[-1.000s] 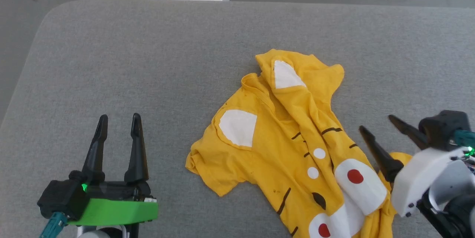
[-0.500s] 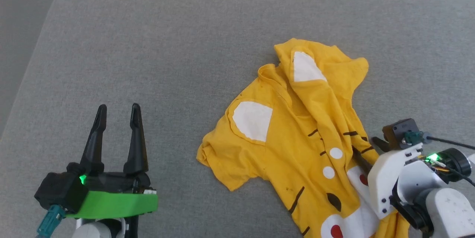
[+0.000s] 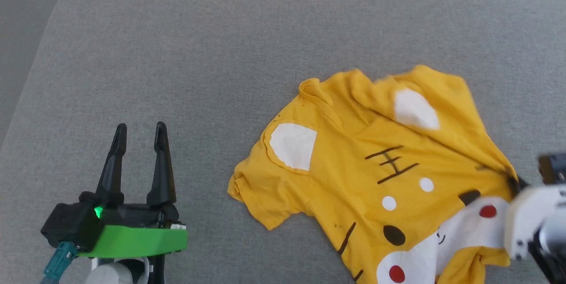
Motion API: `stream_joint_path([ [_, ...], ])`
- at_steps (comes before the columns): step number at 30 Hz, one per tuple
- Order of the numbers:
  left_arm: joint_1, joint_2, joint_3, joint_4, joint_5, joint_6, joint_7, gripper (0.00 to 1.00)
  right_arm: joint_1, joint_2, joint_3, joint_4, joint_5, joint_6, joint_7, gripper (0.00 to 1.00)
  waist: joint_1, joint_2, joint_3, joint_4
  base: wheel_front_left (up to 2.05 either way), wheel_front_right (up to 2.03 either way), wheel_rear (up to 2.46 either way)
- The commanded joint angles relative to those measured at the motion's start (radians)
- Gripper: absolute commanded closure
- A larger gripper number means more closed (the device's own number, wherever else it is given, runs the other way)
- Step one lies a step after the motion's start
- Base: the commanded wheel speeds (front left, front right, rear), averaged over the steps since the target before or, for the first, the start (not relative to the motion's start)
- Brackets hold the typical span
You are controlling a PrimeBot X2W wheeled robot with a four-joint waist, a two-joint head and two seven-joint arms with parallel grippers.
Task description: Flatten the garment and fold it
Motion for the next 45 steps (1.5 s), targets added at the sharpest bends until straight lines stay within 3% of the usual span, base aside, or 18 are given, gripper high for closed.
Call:
stream_joint_path([
  [1,-0.004,-0.004,-0.003,0.002,-0.005,-0.003,-0.004,0.00,0.053,0.025,-0.036,-0.022,-0.014,-0.002,0.017,1.00,0.0000,0.0000,-0.006,-0.003,0.00,0.00,0.00],
  [6,0.009,-0.004,-0.009,0.013,-0.010,0.003,-0.004,0.00,0.214,0.116,-0.167,-0.102,-0.077,-0.002,0.078,1.00,0.0000,0.0000,-0.026,-0.003,0.00,0.00,0.00],
  [10,0.020,-0.004,-0.015,0.024,-0.012,0.006,-0.004,0.00,0.257,0.160,-0.159,-0.128,-0.110,-0.002,0.079,1.00,0.0000,0.0000,-0.050,-0.011,0.00,0.00,0.00],
  [11,0.023,-0.004,-0.018,0.027,-0.011,0.006,-0.004,0.00,0.254,0.168,-0.145,-0.133,-0.105,-0.002,0.070,0.89,0.0000,0.0000,-0.056,-0.014,0.00,0.00,0.00],
  [12,0.024,-0.004,-0.020,0.030,-0.010,0.006,-0.004,0.00,0.244,0.174,-0.133,-0.140,-0.100,-0.002,0.051,0.89,0.0000,0.0000,-0.063,-0.016,0.00,0.00,0.00],
  [13,0.025,-0.004,-0.022,0.033,-0.008,0.006,-0.004,0.00,0.229,0.179,-0.124,-0.150,-0.096,-0.002,0.025,0.00,0.0000,0.0000,-0.071,-0.018,0.00,0.00,0.00],
  [22,0.057,-0.004,-0.035,0.045,0.002,0.011,-0.004,0.00,0.127,0.202,-0.127,-0.265,-0.055,-0.002,-0.286,0.00,0.0000,0.0000,-0.120,-0.022,0.00,0.00,0.00],
  [31,0.103,-0.003,-0.034,0.063,0.040,0.017,-0.004,0.00,0.166,0.203,-0.161,-0.239,0.065,-0.002,-0.584,0.00,0.0000,0.0000,-0.134,-0.020,0.00,0.00,0.00],
  [38,-0.001,0.051,-0.084,0.110,0.084,0.010,0.086,0.00,0.157,0.203,-0.155,-0.209,0.069,-0.002,-0.639,0.00,0.0000,0.0000,-0.097,-0.013,0.00,0.00,0.00],
  [45,-0.144,0.078,-0.226,0.224,0.084,-0.003,0.307,0.00,0.128,0.203,-0.141,-0.195,0.066,-0.002,-0.635,0.00,0.0000,0.0000,-0.060,-0.010,0.00,0.00,0.00],
])
